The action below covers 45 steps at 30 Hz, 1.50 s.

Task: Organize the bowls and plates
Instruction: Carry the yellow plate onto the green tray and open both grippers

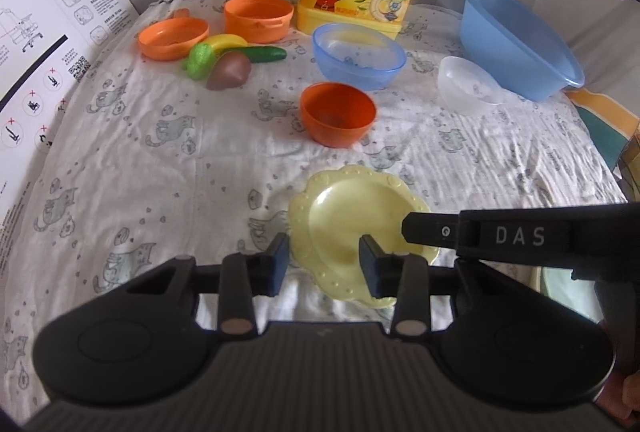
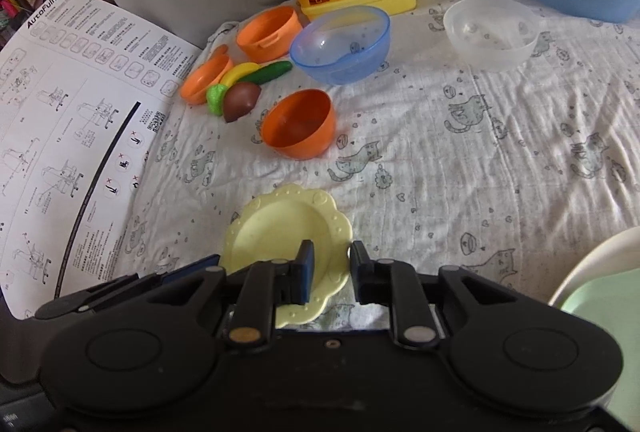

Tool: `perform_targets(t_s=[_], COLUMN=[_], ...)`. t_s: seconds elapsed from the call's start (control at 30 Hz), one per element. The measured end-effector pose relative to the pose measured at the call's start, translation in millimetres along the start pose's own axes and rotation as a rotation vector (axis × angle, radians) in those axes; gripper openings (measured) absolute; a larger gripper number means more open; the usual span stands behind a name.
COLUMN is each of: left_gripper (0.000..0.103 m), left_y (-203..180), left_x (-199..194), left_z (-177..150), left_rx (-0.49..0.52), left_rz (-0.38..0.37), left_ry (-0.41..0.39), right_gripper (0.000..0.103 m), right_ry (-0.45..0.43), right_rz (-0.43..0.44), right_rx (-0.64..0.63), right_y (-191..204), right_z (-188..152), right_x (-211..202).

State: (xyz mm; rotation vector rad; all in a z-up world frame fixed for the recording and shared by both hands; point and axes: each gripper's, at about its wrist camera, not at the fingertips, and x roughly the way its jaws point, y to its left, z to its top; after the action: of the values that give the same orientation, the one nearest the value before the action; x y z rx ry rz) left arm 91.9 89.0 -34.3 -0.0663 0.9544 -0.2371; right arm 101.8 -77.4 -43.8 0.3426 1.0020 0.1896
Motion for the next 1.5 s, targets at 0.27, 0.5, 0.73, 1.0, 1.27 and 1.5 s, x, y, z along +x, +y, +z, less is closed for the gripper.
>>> perform_targets(t_s=[0.27, 0.5, 0.73, 1.0, 1.27, 1.5], left_gripper=[0.037, 0.037, 0.037, 0.037, 0.037, 0.037], left_y=[-33, -79, -135, -182, -204, -214], left_x=[-19, -25, -23, -15, -9, -2], left_z=[-1, -7, -18, -35, -44, -51], left_rx=[0.04, 0.088, 0.171, 0.248, 0.286, 0.309], left_rz=[-0.033, -0.073, -0.117, -0.154, -0.162, -0.151], left_ry=[-0.012, -0.006, 0.022, 0.071, 0.109, 0.141], right_gripper=[0.019, 0.019, 0.019, 0.019, 0.019, 0.019], right_ry=[-0.058, -0.111, -0.149, -0.17, -0.181, -0.162], right_rz=[0.004, -0.024, -0.079, -0.131, -0.147, -0.15], right_rx=[0.052, 0.105, 0.172, 0.225, 0.249, 0.275], right_y=[-22, -59, -105, -145, -162, -171], right_z=[-9, -20, -40, -64, -78, -86], right_x=[-41, -77, -110, -134, -145, -143])
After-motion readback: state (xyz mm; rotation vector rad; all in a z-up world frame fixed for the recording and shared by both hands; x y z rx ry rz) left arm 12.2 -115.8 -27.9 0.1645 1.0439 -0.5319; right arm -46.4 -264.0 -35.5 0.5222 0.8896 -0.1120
